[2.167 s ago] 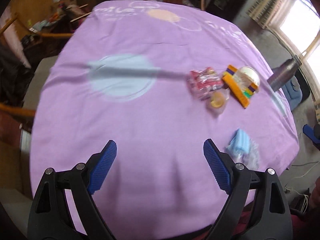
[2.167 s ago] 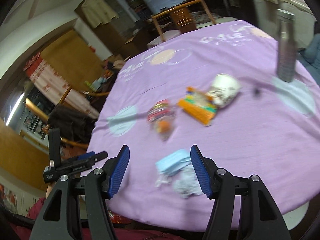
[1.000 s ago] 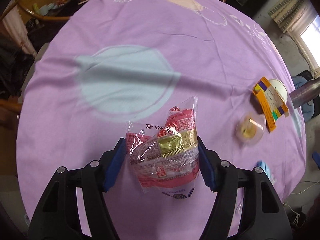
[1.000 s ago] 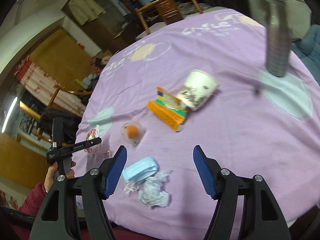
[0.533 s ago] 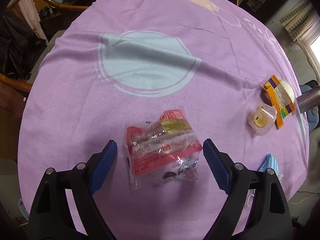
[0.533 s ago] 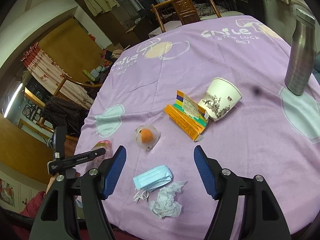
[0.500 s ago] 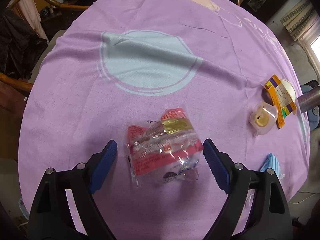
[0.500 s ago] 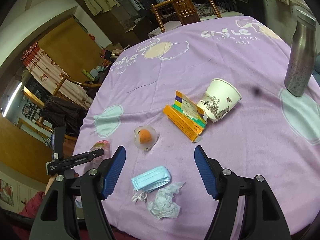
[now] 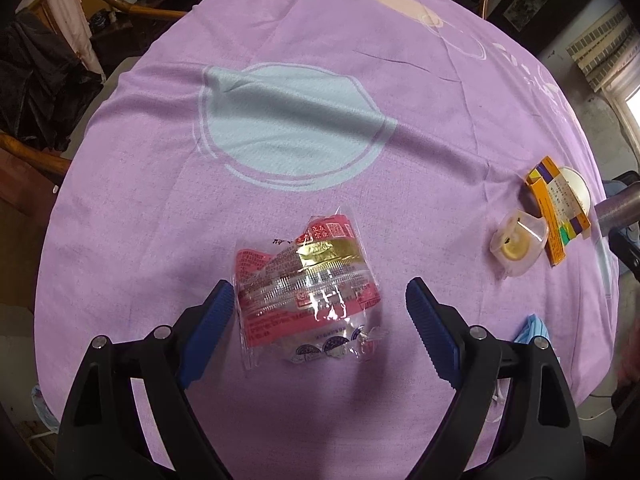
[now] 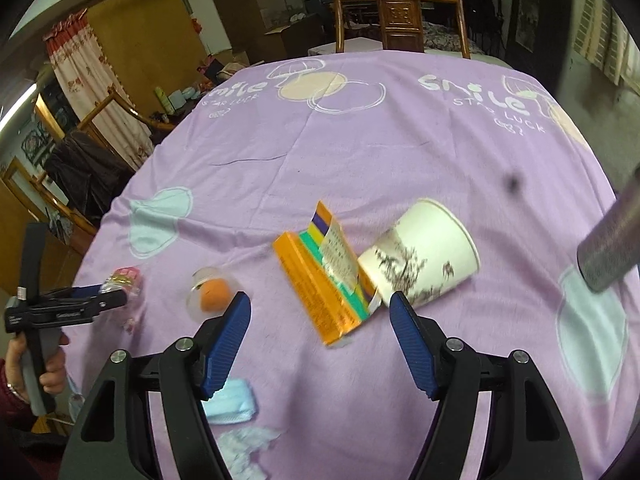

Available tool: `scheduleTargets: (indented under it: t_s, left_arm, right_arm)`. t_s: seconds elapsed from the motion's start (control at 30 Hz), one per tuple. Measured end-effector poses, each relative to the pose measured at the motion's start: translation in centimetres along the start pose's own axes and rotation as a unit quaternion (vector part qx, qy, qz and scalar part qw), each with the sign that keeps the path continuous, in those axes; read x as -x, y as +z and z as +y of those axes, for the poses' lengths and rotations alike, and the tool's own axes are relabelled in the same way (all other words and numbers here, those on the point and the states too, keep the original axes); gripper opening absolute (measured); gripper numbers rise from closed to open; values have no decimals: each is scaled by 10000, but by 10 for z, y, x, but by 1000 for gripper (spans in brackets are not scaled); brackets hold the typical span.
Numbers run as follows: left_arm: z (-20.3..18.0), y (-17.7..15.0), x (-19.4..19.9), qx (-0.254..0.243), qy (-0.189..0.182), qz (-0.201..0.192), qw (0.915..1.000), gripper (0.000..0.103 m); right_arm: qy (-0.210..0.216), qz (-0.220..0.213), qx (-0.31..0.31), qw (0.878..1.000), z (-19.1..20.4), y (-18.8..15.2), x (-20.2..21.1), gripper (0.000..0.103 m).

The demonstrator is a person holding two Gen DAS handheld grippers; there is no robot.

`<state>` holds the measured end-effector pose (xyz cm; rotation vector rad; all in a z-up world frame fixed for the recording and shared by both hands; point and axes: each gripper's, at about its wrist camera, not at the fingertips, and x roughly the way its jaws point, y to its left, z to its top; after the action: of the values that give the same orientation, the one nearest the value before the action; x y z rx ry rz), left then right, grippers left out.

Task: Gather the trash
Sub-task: 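Grasp the orange medicine box with the right tool while the left tool holds the bag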

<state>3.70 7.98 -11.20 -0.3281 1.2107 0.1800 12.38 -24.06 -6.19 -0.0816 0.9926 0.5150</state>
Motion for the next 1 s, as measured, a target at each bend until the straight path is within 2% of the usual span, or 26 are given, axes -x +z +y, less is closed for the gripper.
scheduleTargets:
  t_s: [0.17, 0.3, 0.47, 0.53, 0.57, 0.67, 0.73, 0.8, 0.87, 1.0]
  left_arm:
    - [-2, -3, 0, 103, 109, 30, 9999, 85]
    - [1, -7, 2, 222, 133, 32, 9997, 85]
    - [6, -12, 6, 368, 130, 16, 9992, 85]
    - [7, -10, 6, 417, 144, 26, 9990, 85]
    - [8, -9, 6, 436, 139, 33, 9989, 85]
    - [8, -2, -1, 490, 110, 114, 9987, 87]
    - [5, 2, -7, 448, 150, 170, 9987, 88]
    - [3, 5, -15, 382, 232, 226, 9987, 88]
    - [3, 7, -22, 380, 171, 264, 9988, 88]
    - [2, 9, -22, 284, 123, 179, 9994, 82]
  right_arm:
    - [-161, 164, 751, 9969, 13, 15, -31, 71]
    - [-375, 291, 1745, 9835, 37, 18, -58, 71]
    - [-564, 521, 2212, 9722, 46, 19, -86, 70]
    - [-633, 588, 2261, 9703, 46, 20, -92, 65]
    - [-712, 603, 2300, 9687, 46, 20, -95, 56]
    - [-480, 406, 2115, 9753, 43, 25, -80, 48]
    - [-208, 151, 1775, 9838, 37, 30, -59, 48]
    - [237, -158, 1256, 9917, 27, 36, -30, 49]
    - [505, -334, 894, 9942, 20, 37, -8, 50]
    - [572, -548, 586, 9951, 14, 28, 20, 51]
